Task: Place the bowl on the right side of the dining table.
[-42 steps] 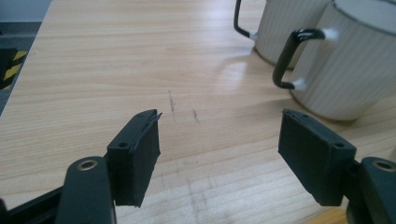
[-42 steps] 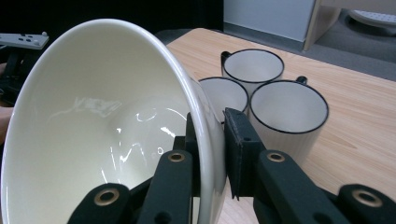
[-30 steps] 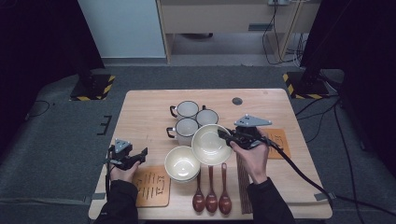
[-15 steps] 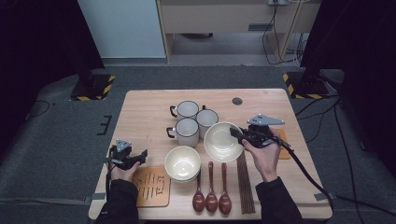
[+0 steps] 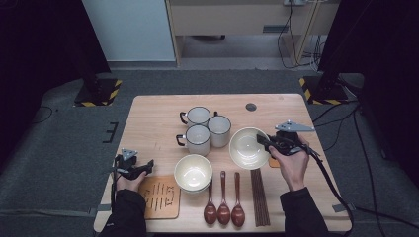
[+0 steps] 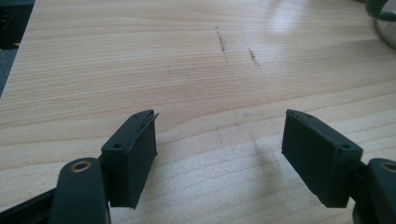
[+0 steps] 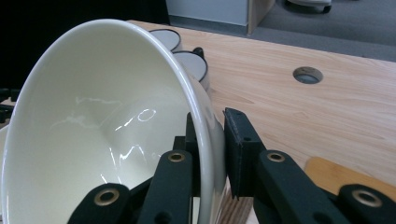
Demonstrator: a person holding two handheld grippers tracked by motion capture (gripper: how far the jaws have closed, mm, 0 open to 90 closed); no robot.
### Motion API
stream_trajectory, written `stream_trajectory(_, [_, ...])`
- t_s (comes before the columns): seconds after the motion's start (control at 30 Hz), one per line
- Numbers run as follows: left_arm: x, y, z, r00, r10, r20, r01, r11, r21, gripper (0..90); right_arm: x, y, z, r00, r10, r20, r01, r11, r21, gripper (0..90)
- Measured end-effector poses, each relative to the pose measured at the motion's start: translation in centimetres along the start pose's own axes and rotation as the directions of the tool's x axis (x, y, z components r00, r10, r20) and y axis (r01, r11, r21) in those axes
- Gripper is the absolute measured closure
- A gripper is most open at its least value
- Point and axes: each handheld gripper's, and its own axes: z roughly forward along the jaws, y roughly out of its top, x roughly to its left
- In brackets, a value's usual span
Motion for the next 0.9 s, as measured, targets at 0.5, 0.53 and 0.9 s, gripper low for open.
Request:
stream_trajectory(0.5, [-0.1,-0.2,0.4,0.9999,0.011,0.001,-0.011,0.9998,0.014,22.9,-3.5,-1.6,-0.6,0.9967,0.038,0.072,-0.04,0.999,0.024,80.7])
stream_trajectory(0.53, [-0.2,-0.2,0.5,0.9999,0.016,-0.003,-0.016,0.9997,0.016,22.5,-3.8,-1.7,-0.7,0.9962,0.041,0.077,-0.043,0.999,0.027,80.6])
stream_trajectory(0.9, [-0.6,-0.2,0.6,0.9985,0.047,-0.026,-0.046,0.9983,0.036,17.4,-5.9,-2.6,-0.4,0.9896,0.078,0.121,-0.083,0.996,0.042,80.7])
